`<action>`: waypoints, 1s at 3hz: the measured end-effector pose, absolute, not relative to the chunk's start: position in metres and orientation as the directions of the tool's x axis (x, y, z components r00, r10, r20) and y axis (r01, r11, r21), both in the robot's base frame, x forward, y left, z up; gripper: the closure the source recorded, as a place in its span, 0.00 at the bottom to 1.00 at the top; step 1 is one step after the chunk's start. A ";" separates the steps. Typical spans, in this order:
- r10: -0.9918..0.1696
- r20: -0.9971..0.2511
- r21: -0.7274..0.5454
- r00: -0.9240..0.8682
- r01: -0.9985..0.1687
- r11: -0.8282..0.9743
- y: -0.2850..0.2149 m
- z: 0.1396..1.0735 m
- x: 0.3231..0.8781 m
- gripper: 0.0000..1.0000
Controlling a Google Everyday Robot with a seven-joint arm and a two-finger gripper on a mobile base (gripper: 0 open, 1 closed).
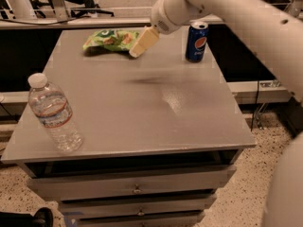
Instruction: Move green rice chip bag near water bottle
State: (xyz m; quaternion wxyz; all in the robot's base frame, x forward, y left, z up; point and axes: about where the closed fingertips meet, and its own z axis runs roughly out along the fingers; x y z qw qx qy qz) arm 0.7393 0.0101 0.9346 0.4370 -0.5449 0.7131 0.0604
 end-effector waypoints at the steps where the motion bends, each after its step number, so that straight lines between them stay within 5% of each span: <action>1: -0.641 -0.766 -0.327 -0.042 -0.833 0.446 0.044 0.919 0.783 0.00; 3: -0.596 -0.801 -0.266 -0.059 -0.856 0.442 0.092 0.885 0.827 0.00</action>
Offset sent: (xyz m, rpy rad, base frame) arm 0.1086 0.0974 -0.0394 0.2453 0.0456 0.0175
